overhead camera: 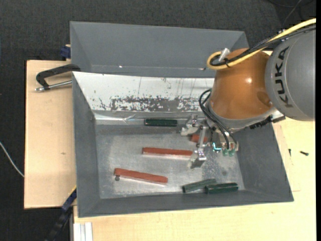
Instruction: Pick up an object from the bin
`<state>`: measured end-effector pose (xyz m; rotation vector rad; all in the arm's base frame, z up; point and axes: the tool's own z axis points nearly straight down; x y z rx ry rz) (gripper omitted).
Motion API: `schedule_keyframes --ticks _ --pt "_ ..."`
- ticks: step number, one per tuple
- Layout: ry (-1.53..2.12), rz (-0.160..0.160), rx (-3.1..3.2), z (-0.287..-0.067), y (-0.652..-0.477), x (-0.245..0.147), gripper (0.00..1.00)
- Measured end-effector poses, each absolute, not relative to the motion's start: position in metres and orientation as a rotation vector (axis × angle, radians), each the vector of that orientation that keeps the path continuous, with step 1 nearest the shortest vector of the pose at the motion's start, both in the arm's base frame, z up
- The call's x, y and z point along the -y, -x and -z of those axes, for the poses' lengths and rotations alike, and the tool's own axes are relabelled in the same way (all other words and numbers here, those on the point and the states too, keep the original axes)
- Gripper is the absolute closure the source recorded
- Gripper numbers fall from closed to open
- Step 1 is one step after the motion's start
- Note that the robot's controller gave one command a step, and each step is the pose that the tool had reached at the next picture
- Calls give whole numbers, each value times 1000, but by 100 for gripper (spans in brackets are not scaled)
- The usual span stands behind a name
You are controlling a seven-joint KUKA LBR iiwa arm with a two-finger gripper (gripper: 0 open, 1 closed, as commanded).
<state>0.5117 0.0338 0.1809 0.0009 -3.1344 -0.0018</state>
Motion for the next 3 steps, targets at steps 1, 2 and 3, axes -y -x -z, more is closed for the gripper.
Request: schedule_keyframes --ticks 1,2,3 --pt "0 2 3143 -185 -514 -34 0" --pt "-95 1 3148 -136 -535 -34 0" --pt "294 6 3131 -78 -534 -36 100"
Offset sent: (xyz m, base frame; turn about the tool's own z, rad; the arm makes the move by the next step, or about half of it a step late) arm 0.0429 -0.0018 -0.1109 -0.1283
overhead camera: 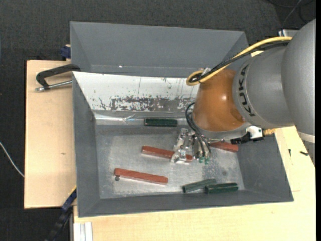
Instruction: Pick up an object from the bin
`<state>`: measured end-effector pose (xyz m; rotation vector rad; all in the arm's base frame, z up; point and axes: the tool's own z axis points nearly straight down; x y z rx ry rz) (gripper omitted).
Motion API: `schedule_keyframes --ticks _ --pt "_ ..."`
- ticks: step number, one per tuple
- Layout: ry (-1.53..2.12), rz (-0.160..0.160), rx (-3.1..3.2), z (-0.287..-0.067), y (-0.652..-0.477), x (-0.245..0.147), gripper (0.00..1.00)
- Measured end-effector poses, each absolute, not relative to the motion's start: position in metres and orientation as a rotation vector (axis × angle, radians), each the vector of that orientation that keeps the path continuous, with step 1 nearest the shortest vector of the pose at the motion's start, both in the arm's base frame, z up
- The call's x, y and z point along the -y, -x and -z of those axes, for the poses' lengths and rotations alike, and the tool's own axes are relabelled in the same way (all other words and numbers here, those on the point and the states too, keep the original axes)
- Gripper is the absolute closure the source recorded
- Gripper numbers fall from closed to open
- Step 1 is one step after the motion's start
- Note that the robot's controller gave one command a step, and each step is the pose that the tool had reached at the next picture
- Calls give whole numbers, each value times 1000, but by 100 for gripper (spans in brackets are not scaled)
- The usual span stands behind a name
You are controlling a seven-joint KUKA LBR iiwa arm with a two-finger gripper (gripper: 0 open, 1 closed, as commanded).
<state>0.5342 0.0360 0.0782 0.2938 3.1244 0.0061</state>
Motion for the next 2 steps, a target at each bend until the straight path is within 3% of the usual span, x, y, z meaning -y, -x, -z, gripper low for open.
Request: schedule_keyframes --ticks 1,2 --pt "-294 -6 -3124 -78 -534 -36 100" --pt "-289 -6 -3118 -252 -501 -74 100"
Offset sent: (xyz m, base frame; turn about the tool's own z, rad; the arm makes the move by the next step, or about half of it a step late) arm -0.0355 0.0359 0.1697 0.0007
